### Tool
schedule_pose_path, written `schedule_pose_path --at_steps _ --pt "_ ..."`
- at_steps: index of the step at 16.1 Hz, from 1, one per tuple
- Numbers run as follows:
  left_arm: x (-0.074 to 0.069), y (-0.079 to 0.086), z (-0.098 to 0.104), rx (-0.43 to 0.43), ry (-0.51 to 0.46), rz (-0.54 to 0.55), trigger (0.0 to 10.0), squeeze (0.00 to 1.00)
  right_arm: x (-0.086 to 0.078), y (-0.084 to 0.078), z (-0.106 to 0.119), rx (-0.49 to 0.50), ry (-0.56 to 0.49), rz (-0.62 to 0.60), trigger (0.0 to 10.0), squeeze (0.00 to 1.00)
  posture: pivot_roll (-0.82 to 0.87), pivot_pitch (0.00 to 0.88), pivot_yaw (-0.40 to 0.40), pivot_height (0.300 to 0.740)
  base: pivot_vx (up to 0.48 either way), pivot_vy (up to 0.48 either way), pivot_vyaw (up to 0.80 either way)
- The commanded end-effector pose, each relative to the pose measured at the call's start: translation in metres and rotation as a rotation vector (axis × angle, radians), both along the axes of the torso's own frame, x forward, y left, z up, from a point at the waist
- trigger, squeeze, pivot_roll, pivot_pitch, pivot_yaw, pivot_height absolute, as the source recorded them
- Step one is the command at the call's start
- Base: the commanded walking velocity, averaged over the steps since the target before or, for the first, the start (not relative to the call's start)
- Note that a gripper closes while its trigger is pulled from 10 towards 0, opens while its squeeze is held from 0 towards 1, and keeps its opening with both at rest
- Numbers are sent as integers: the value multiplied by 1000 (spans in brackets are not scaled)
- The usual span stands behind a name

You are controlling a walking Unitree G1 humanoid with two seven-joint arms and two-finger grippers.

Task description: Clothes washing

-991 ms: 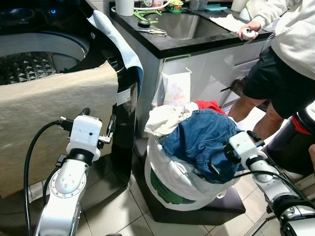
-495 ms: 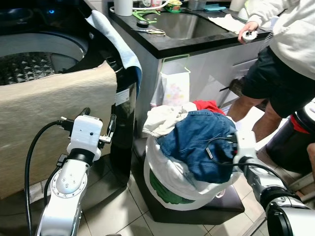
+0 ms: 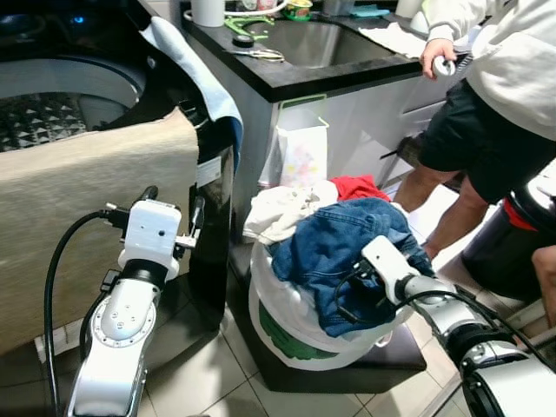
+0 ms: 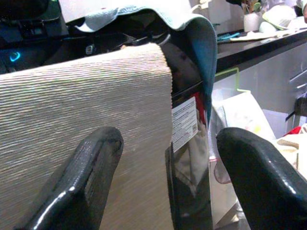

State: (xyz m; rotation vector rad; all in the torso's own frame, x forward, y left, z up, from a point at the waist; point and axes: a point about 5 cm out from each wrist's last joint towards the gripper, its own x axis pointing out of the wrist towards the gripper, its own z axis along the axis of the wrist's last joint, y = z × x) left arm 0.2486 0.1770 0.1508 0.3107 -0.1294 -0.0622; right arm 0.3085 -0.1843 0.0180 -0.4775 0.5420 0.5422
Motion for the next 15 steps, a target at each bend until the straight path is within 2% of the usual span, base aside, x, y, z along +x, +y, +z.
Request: schedule_pose_path --at_steps 1,2,3,4,15 --pt "1 -5 5 5 -27 -15 10000 0 3 12 6 45 -17 73 10000 0 216 0 -135 740 0 0 0" --pt "0 -5 4 4 -25 -13 10000 0 3 20 7 106 -17 120 10000 0 215 0 -136 740 0 0 0" --pt "0 -5 4 4 -25 -13 10000 0 2 22 8 118 -12 133 10000 0 214 0 -136 740 0 0 0" --pt "0 -6 3 3 -23 -14 10000 0 2 24 8 139 -9 150 0 0 208 0 -136 740 0 0 0" --pt "4 -13 1 -9 -19 -28 10000 0 2 38 19 366 -5 213 0 0 195 0 -135 740 0 0 0"
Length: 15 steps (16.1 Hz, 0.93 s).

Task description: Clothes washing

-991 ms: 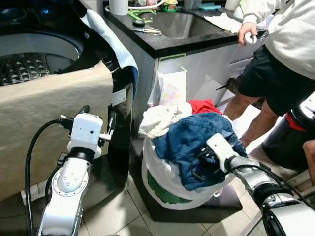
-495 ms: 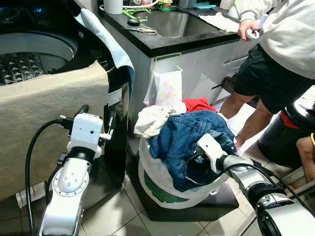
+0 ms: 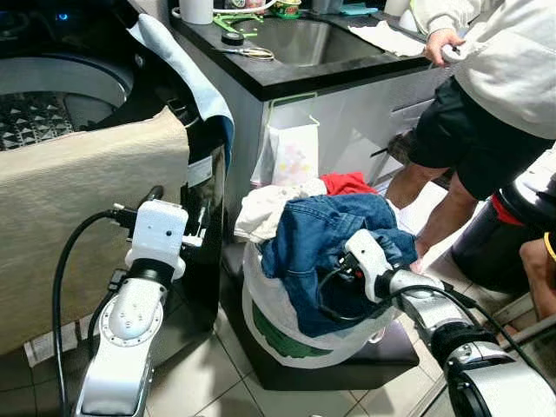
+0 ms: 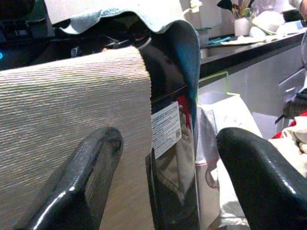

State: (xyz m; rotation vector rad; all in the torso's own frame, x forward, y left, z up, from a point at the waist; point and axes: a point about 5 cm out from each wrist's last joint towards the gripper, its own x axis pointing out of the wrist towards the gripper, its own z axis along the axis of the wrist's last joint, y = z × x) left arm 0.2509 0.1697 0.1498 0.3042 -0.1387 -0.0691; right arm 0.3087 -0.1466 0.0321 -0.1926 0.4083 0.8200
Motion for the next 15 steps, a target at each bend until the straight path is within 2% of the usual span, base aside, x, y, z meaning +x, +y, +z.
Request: schedule_pose_path --at_steps 1,5,7,9,12,14,15 --pt "2 -5 1 -7 -8 -18 10000 0 2 3 6 41 -25 27 0 0 193 0 -135 740 0 0 0" --pt "2 -7 0 -9 -5 -22 10000 0 9 3 18 59 -50 51 0 0 199 0 -142 740 0 0 0" --pt "2 -7 0 -9 -6 -22 10000 0 16 4 30 126 -69 46 0 0 204 0 -145 740 0 0 0" --pt "2 -6 0 -9 -8 -18 10000 0 24 8 53 229 -111 83 0 0 204 0 -144 740 0 0 0" --pt "4 -6 0 -10 -7 -21 10000 0 25 13 73 269 -154 155 0 0 196 0 -136 740 0 0 0" --pt "6 -8 -2 -23 6 -23 10000 0 34 20 106 337 -242 169 0 0 188 0 -131 740 0 0 0" --pt "6 -8 -2 -22 6 -24 10000 0 36 22 113 352 -258 165 0 0 188 0 -131 740 0 0 0"
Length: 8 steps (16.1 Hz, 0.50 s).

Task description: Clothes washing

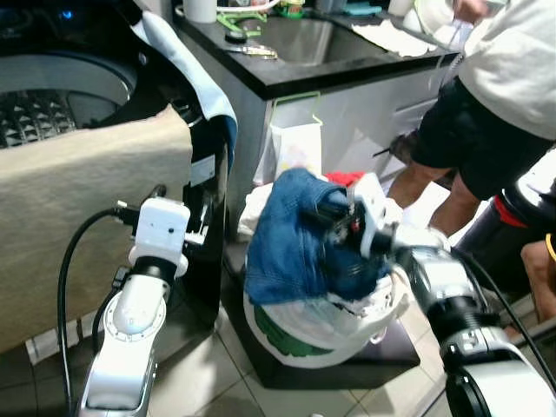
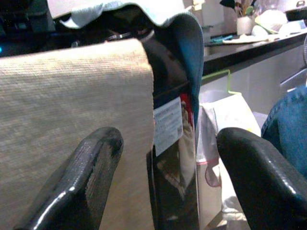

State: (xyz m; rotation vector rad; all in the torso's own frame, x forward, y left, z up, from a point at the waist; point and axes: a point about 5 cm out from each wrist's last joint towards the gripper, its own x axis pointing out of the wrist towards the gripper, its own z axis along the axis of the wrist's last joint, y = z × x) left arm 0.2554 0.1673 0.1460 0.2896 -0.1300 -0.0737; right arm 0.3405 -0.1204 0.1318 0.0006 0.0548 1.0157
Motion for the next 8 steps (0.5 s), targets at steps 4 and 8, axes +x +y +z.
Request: schedule_pose_path --at_steps 4,8 --pt "3 -8 1 -11 -8 -22 10000 0 12 4 86 163 -183 24 0 0 193 0 -141 740 0 0 0" --pt "5 -10 0 -11 -7 -16 10000 0 22 1 143 296 -290 -60 0 0 191 0 -143 740 0 0 0"
